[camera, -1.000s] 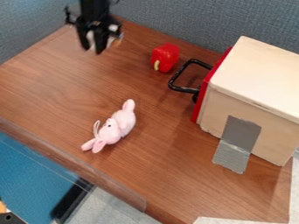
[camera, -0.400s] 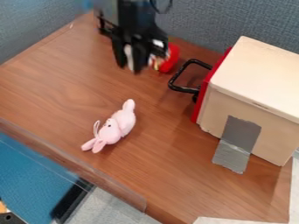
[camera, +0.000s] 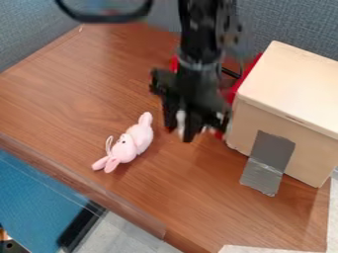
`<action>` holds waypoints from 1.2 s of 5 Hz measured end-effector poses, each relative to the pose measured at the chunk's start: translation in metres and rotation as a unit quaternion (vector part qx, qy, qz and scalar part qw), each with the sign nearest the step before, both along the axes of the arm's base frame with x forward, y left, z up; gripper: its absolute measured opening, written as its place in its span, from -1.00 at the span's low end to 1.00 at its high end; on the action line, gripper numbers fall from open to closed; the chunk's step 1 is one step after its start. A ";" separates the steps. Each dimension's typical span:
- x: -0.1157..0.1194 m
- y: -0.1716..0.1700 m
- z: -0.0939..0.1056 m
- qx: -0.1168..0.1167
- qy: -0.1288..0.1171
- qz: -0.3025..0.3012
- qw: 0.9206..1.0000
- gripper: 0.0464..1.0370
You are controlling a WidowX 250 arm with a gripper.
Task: Move the doll from left side of the table to right side below the drawer
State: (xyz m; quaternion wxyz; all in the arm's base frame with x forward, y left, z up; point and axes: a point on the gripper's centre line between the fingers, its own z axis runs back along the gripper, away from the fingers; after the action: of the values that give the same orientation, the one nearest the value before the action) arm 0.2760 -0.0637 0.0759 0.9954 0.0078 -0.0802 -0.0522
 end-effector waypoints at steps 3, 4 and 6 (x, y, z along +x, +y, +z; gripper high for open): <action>-0.033 -0.019 -0.061 0.005 0.071 -0.010 0.997 -0.29; -0.044 -0.020 -0.064 0.009 0.080 -0.008 0.997 0.34; -0.052 -0.031 -0.029 0.007 0.036 -0.013 0.999 0.93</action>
State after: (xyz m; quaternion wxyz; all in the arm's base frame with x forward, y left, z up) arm 0.2242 -0.0946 0.0468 0.9968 0.0118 -0.0439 -0.0656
